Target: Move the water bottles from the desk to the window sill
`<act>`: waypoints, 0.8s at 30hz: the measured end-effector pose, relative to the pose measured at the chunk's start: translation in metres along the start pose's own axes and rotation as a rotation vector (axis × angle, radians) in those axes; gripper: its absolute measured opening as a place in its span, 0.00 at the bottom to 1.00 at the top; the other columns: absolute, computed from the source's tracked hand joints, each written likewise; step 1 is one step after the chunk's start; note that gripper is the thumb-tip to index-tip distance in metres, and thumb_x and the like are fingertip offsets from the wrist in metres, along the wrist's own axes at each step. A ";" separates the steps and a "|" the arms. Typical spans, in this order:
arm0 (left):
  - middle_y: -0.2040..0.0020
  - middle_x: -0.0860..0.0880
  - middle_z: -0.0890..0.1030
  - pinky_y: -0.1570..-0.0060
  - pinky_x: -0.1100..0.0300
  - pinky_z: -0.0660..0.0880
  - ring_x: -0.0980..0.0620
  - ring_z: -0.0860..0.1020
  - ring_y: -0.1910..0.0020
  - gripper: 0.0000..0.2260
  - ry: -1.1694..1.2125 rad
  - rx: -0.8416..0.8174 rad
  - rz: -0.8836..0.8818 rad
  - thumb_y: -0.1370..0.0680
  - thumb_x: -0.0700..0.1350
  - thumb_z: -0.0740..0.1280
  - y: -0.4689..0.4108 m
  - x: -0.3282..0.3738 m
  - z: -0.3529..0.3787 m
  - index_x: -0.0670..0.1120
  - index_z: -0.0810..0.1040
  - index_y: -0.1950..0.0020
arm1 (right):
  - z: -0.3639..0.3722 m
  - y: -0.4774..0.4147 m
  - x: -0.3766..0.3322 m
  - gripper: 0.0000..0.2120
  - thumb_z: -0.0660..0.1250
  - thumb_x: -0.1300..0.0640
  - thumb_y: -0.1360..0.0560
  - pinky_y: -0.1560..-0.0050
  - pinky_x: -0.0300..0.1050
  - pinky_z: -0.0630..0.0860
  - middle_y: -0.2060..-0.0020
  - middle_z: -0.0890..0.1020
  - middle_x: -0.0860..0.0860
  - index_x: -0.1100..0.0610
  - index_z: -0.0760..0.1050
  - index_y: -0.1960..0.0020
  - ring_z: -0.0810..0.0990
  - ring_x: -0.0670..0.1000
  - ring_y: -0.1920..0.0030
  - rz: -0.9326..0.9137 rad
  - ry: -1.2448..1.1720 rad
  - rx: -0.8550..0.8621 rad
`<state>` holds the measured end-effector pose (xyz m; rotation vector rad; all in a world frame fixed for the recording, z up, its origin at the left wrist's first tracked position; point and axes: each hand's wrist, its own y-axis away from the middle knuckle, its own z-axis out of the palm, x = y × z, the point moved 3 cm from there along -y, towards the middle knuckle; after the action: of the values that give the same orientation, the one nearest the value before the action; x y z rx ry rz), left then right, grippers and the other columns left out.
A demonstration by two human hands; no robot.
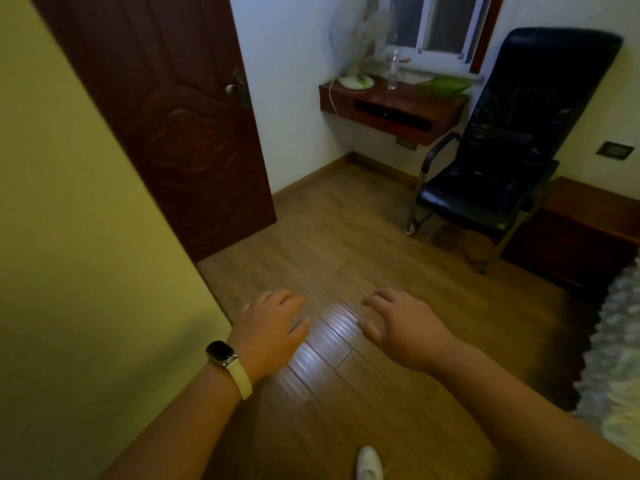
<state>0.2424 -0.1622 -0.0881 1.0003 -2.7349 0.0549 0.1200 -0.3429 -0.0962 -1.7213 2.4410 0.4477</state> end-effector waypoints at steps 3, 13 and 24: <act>0.30 0.55 0.69 0.34 0.56 0.64 0.55 0.66 0.31 0.19 -0.013 -0.032 0.037 0.18 0.55 0.57 -0.062 0.018 -0.008 0.54 0.67 0.28 | -0.026 -0.041 0.034 0.25 0.54 0.36 0.21 0.31 0.49 0.67 0.30 0.70 0.46 0.45 0.65 0.27 0.69 0.49 0.31 -0.015 0.034 0.008; 0.31 0.56 0.71 0.34 0.56 0.64 0.56 0.67 0.32 0.19 -0.050 0.039 0.072 0.19 0.54 0.58 -0.213 0.024 -0.035 0.54 0.69 0.29 | -0.093 -0.156 0.102 0.24 0.55 0.37 0.21 0.31 0.49 0.67 0.31 0.70 0.45 0.45 0.66 0.28 0.69 0.47 0.31 -0.037 0.056 0.059; 0.29 0.56 0.69 0.33 0.56 0.63 0.56 0.65 0.30 0.19 -0.013 0.004 0.099 0.19 0.56 0.56 -0.385 -0.053 -0.024 0.55 0.68 0.28 | -0.111 -0.327 0.138 0.24 0.55 0.37 0.21 0.33 0.49 0.70 0.32 0.71 0.45 0.46 0.67 0.29 0.70 0.47 0.33 0.051 0.074 0.053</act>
<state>0.5328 -0.4212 -0.0935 0.8690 -2.7960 0.0712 0.3857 -0.6022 -0.0827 -1.6867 2.5287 0.3276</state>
